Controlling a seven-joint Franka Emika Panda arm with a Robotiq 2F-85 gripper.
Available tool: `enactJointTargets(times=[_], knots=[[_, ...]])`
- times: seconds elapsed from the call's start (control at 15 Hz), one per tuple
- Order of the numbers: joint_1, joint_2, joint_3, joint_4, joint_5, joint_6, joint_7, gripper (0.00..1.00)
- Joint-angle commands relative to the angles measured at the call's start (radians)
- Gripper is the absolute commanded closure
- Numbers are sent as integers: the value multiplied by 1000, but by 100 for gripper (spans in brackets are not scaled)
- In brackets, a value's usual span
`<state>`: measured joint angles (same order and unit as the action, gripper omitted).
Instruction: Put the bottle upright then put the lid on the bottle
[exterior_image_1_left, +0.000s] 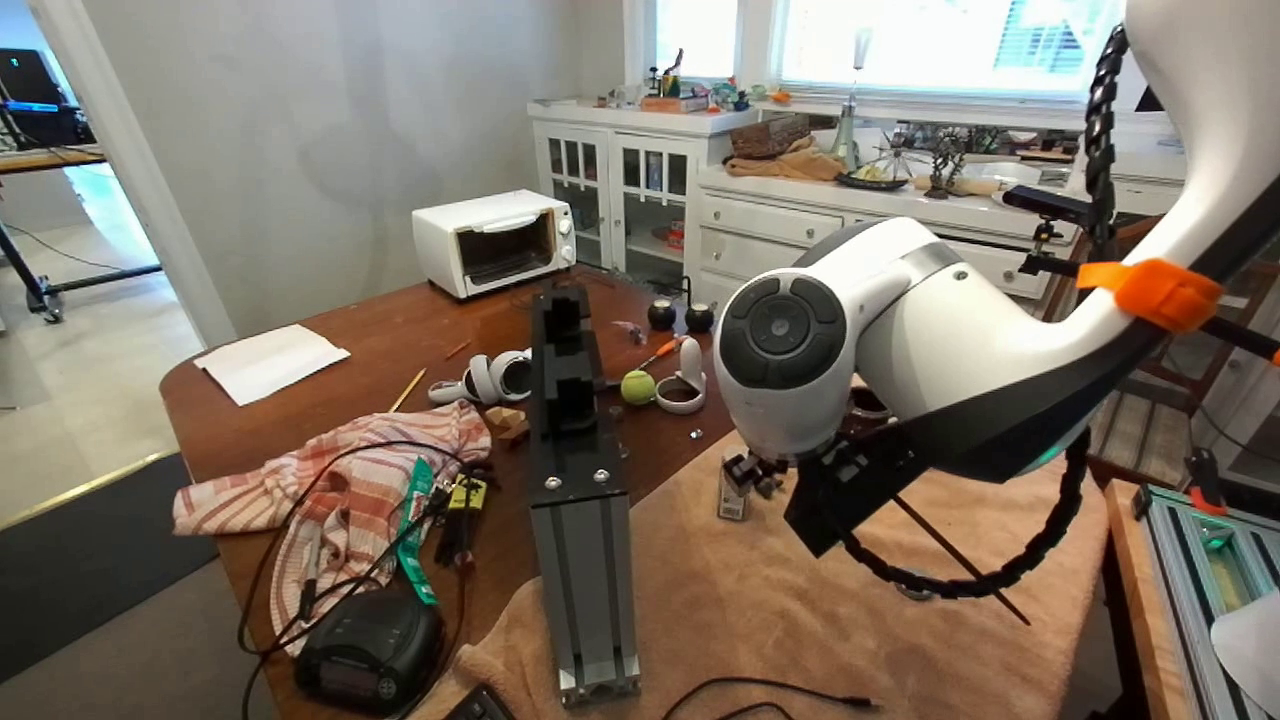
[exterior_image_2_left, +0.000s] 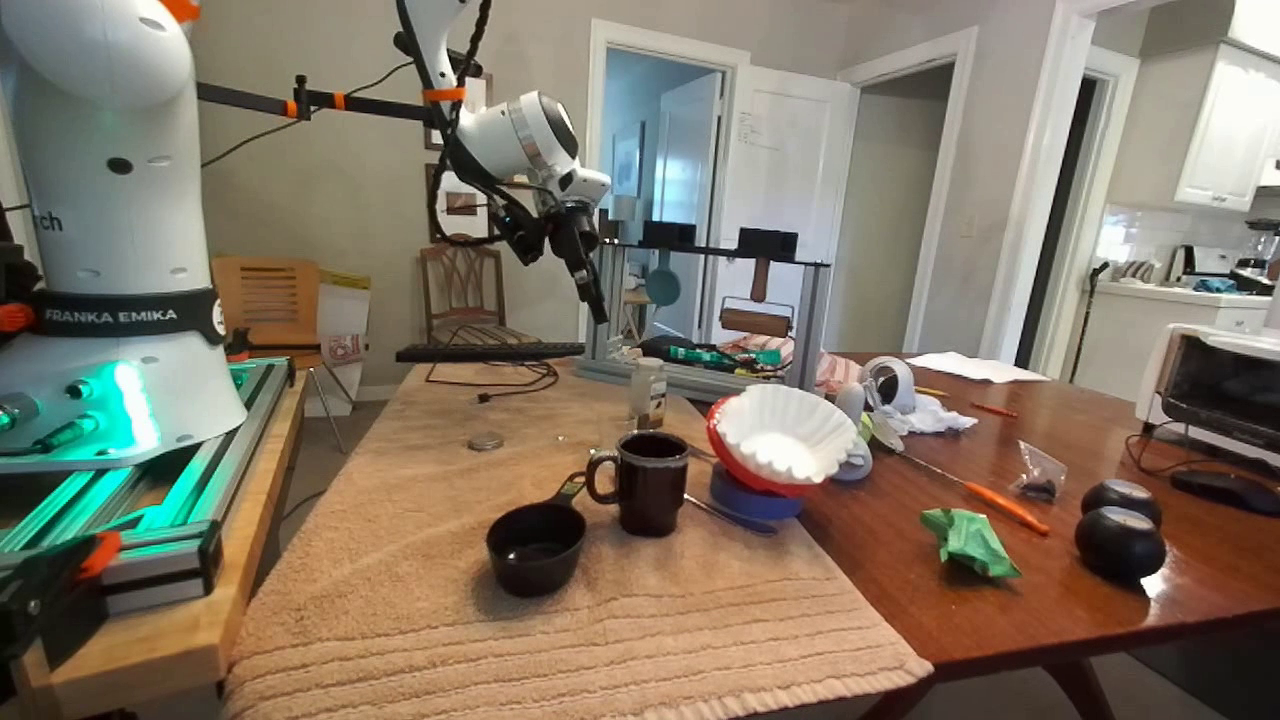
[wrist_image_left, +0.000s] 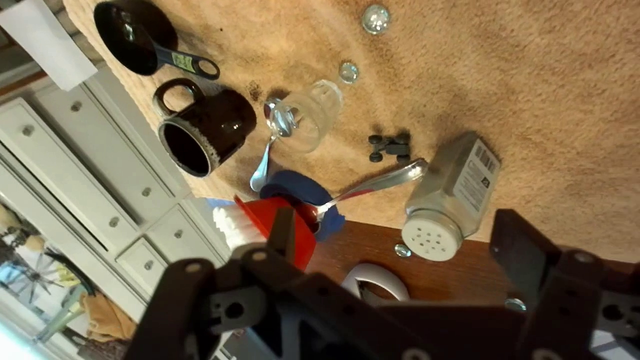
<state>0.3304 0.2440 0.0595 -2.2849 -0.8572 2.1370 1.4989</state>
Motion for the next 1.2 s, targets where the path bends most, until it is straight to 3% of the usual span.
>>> enactJointTargets(times=[0.0,0.33,0.67,1.0,1.13], knots=[[-31,-25,60,-33,-51,36,-131,0],[-69,-48,76,-81,-15,10,-380,0],[-178,-42,38,-156,99,112,-600,0],[-222,-65,3,-246,130,191,-762,0],[-202,-62,-12,-259,79,147,-730,0]])
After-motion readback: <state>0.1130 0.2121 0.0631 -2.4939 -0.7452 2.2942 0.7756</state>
